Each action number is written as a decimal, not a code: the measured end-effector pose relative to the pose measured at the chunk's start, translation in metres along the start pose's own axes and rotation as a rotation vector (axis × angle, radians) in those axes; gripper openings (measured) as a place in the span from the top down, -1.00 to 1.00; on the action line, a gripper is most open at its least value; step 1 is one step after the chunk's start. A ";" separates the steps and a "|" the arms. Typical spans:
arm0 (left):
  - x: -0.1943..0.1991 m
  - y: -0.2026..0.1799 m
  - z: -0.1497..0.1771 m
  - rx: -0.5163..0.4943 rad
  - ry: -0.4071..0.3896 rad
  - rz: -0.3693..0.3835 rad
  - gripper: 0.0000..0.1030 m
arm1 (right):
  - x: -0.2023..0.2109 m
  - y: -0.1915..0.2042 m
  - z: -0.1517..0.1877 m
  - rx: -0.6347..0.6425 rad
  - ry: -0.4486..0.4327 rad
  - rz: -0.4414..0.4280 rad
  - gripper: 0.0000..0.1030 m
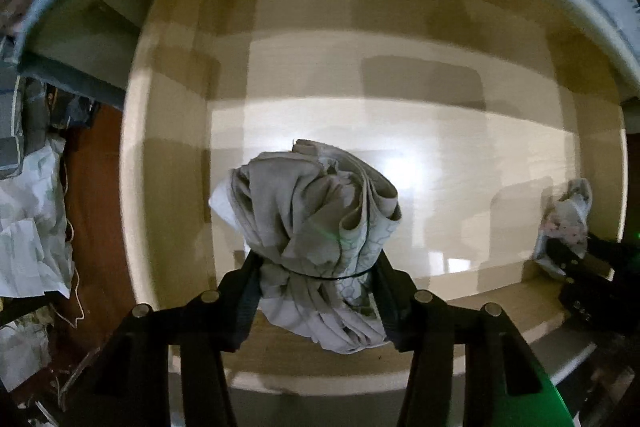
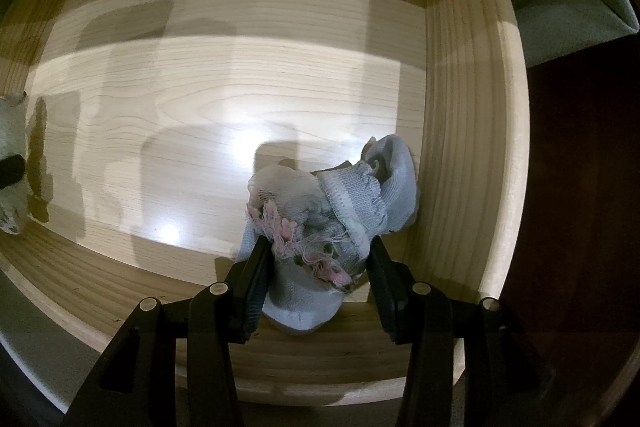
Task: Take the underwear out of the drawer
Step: 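Carry the grey bundle with the left gripper over the white box, then lower the grey bundle into the white box and open the left gripper, then withdraw the open left tool from the box back over the empty drawer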
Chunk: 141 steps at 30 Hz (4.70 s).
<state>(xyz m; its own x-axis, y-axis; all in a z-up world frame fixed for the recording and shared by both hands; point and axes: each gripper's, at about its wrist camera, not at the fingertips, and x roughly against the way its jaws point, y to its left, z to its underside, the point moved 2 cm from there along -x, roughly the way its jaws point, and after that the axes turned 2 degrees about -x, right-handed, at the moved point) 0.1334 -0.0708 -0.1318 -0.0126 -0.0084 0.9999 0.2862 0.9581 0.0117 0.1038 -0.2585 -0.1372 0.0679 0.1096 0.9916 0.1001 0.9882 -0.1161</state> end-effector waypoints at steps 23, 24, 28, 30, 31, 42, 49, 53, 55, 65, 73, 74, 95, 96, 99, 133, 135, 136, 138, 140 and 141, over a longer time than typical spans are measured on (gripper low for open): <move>0.117 0.014 0.055 -0.111 -0.277 -0.028 0.00 | 0.003 0.000 0.000 -0.001 -0.001 -0.001 0.15; 0.122 0.014 0.058 -0.115 -0.288 -0.027 0.00 | 0.004 -0.001 0.000 -0.001 -0.001 0.000 0.15; 0.144 0.019 0.066 -0.115 -0.334 -0.016 0.00 | 0.004 0.000 0.000 0.000 -0.001 -0.001 0.15; 0.159 0.022 0.069 -0.109 -0.362 0.002 0.00 | 0.004 -0.001 0.000 -0.001 -0.001 -0.001 0.15; 0.169 0.023 0.071 -0.106 -0.381 0.006 0.00 | 0.004 0.000 0.000 -0.001 -0.001 -0.001 0.15; 0.277 0.048 0.055 -0.061 -0.629 -0.009 0.00 | 0.004 0.000 0.000 -0.001 -0.001 -0.002 0.15; 0.313 0.054 0.016 -0.052 -0.728 -0.050 0.00 | 0.006 -0.003 -0.001 -0.003 -0.003 -0.005 0.15; 0.316 0.053 -0.013 -0.057 -0.735 -0.032 0.00 | 0.006 -0.003 -0.001 -0.004 -0.004 -0.006 0.15; 0.313 0.053 -0.028 -0.045 -0.736 -0.035 0.00 | 0.006 -0.004 -0.001 -0.005 -0.006 -0.010 0.15; 0.264 0.036 -0.081 -0.076 -0.636 -0.066 0.00 | 0.007 -0.004 -0.001 -0.004 -0.006 -0.008 0.16; 0.245 0.031 -0.094 -0.079 -0.583 -0.090 -0.07 | 0.007 -0.004 -0.001 -0.005 -0.007 -0.008 0.16; 0.244 0.030 -0.095 -0.084 -0.580 -0.107 -0.08 | 0.007 -0.004 -0.001 -0.005 -0.007 -0.009 0.16; 0.249 0.056 -0.038 -0.040 -0.575 -0.054 -0.22 | 0.007 -0.003 -0.002 -0.005 -0.001 0.000 0.15; 0.243 0.059 -0.031 -0.037 -0.564 -0.055 -0.22 | 0.007 -0.002 -0.001 -0.005 0.000 0.001 0.15; 0.224 0.064 -0.009 -0.046 -0.536 -0.063 -0.22 | 0.006 -0.002 -0.001 -0.005 0.001 0.005 0.16; 0.067 0.048 0.067 0.082 -0.383 0.028 -0.22 | -0.007 0.008 -0.008 0.011 0.039 0.035 0.13; 0.068 0.049 0.068 0.095 -0.387 0.037 -0.22 | -0.009 0.009 -0.008 0.015 0.042 0.035 0.12; 0.068 0.050 0.068 0.104 -0.390 0.034 -0.22 | -0.007 0.012 -0.008 0.016 0.044 0.035 0.11; 0.068 0.051 0.069 0.114 -0.395 0.035 -0.22 | -0.008 0.013 -0.008 0.018 0.048 0.037 0.11; 0.067 0.053 0.068 0.125 -0.396 0.041 -0.22 | -0.009 0.015 -0.009 0.024 0.053 0.038 0.10; 0.067 0.054 0.068 0.134 -0.394 0.042 -0.22 | -0.010 0.015 -0.009 0.023 0.053 0.037 0.10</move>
<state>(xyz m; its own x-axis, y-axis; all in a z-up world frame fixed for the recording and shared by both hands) 0.0830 -0.0003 -0.0650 -0.3769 0.1172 0.9188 0.1674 0.9842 -0.0568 0.1135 -0.2459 -0.1489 0.1233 0.1414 0.9823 0.0733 0.9858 -0.1511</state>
